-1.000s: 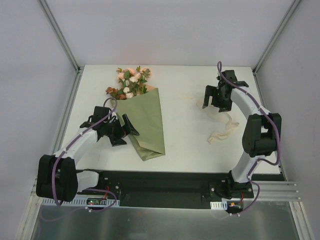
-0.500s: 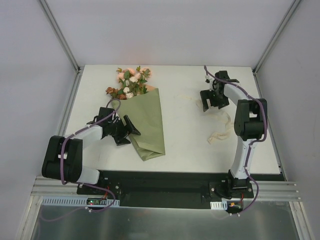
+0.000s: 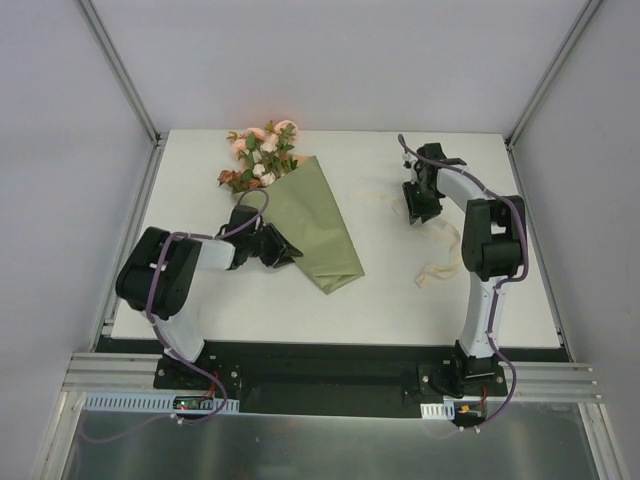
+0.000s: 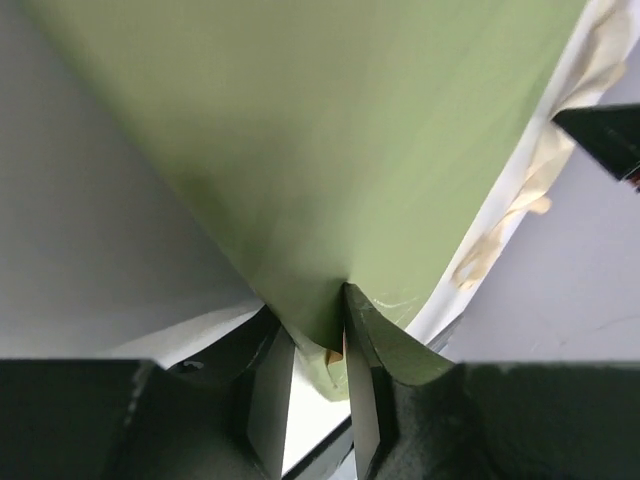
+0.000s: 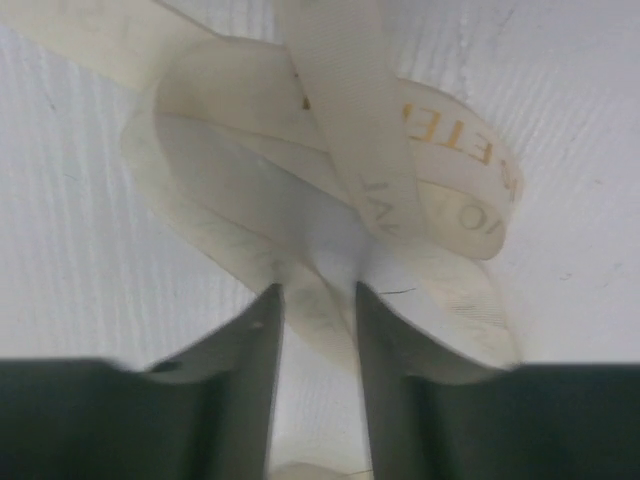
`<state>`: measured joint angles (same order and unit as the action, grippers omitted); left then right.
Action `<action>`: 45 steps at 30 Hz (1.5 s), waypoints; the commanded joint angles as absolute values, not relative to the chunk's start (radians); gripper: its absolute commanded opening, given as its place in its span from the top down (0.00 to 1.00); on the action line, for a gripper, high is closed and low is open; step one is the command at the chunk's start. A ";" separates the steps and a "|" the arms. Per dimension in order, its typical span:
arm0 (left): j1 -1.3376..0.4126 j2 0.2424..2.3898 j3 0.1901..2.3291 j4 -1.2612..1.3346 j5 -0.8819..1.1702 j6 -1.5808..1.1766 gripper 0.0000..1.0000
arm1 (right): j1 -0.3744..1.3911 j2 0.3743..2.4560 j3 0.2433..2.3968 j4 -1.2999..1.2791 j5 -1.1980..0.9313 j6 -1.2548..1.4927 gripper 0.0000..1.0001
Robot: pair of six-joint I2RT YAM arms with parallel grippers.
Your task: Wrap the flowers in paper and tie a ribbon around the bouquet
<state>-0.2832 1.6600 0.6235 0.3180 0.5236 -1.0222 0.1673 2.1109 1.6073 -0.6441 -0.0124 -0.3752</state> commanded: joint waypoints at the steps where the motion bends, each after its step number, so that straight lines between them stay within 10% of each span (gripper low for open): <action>1: -0.389 1.791 0.793 0.518 0.402 -1.187 0.77 | 0.112 2.099 1.660 -0.667 0.026 -0.220 0.76; 4: -0.475 1.897 0.912 0.595 0.275 -1.278 0.78 | 0.062 2.027 1.614 -0.654 0.009 -0.068 1.00; 10: -0.560 2.135 1.188 0.666 0.114 -1.387 0.88 | -0.032 1.813 1.462 -0.601 0.070 0.057 0.99; 16: -0.565 2.215 1.307 0.631 0.054 -1.385 0.85 | -0.094 1.785 1.399 -0.584 -0.006 0.057 0.16; 24: -0.561 2.345 1.443 0.620 0.112 -1.387 0.81 | -0.141 1.844 1.275 -0.603 0.043 0.089 0.06; 26: -0.561 2.342 1.453 0.614 0.143 -1.355 0.67 | -0.141 1.832 1.243 -0.572 0.048 0.080 0.06; 32: -0.563 2.203 1.355 0.603 0.248 -1.207 0.34 | -0.140 1.887 1.253 -0.515 0.009 0.060 0.18; 40: -0.565 1.871 1.120 0.508 0.520 -0.998 0.28 | -0.140 1.780 1.380 -0.563 0.038 0.048 0.99; 45: -0.561 1.605 0.973 0.301 0.535 -0.830 0.23 | -0.105 1.539 1.471 -0.667 0.083 0.066 1.00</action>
